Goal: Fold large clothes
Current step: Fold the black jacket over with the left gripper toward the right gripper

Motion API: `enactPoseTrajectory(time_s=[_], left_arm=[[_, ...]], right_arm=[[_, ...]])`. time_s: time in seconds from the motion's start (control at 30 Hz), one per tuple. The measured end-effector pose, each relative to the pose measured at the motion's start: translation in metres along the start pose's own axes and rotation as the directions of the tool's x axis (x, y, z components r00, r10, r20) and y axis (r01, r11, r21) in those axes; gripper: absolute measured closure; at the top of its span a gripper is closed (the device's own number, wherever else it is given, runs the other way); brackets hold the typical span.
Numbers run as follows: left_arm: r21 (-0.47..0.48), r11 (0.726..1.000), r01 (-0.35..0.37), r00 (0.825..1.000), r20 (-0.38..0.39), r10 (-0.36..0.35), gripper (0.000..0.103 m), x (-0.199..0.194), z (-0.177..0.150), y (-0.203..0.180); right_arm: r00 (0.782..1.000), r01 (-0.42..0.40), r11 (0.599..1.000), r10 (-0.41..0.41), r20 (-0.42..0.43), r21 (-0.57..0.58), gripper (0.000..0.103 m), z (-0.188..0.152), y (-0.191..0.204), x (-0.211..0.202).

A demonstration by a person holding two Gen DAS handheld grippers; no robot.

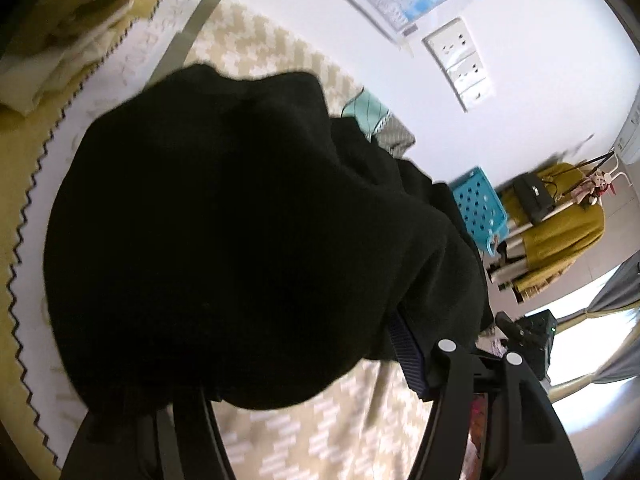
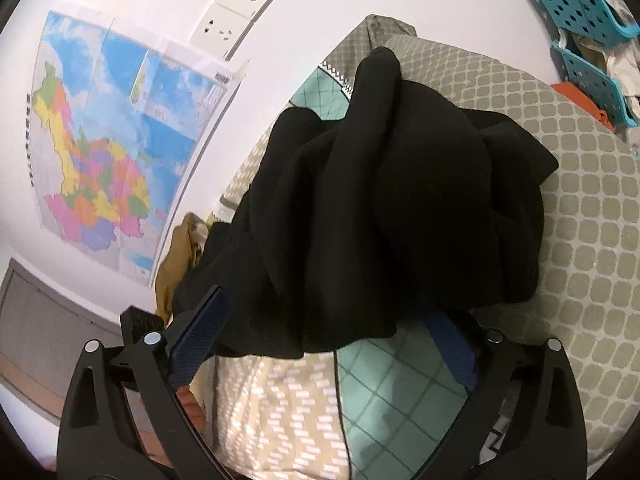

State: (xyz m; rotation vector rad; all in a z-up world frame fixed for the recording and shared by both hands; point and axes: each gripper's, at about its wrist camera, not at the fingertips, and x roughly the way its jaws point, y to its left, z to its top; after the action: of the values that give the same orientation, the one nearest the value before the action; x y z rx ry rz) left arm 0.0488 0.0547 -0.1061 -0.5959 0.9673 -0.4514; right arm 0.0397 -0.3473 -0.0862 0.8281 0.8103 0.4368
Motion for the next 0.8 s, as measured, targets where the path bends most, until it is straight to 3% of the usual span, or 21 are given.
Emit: enactPoseTrajectory(time_s=[0.07, 0.27, 0.57, 0.8], left_arm=[[0.007, 1.0, -0.002, 1.0, 0.012, 0.002, 0.041, 0.001, -0.001, -0.002], [-0.05, 0.994, 0.093, 0.995, 0.04, -0.091, 0.041, -0.013, -0.002, 0.014], [-0.017, 0.998, 0.052, 0.997, 0.065, -0.051, 0.04, -0.016, 0.009, 0.001], [-0.03, 0.998, 0.053, 0.997, 0.053, -0.051, 0.038, -0.018, 0.007, 0.011]], right_arm=[[1.0, 0.007, 1.0, -0.007, 0.002, 0.001, 0.007, -0.001, 0.001, 0.0], [1.0, -0.01, 0.998, 0.01, 0.003, 0.065, 0.007, -0.007, -0.004, -0.009], [0.993, 0.113, 0.993, -0.114, 0.039, 0.019, 0.004, 0.01, 0.012, 0.024], [0.991, 0.114, 0.989, -0.121, 0.062, 0.099, 0.007, 0.001, -0.003, -0.003]])
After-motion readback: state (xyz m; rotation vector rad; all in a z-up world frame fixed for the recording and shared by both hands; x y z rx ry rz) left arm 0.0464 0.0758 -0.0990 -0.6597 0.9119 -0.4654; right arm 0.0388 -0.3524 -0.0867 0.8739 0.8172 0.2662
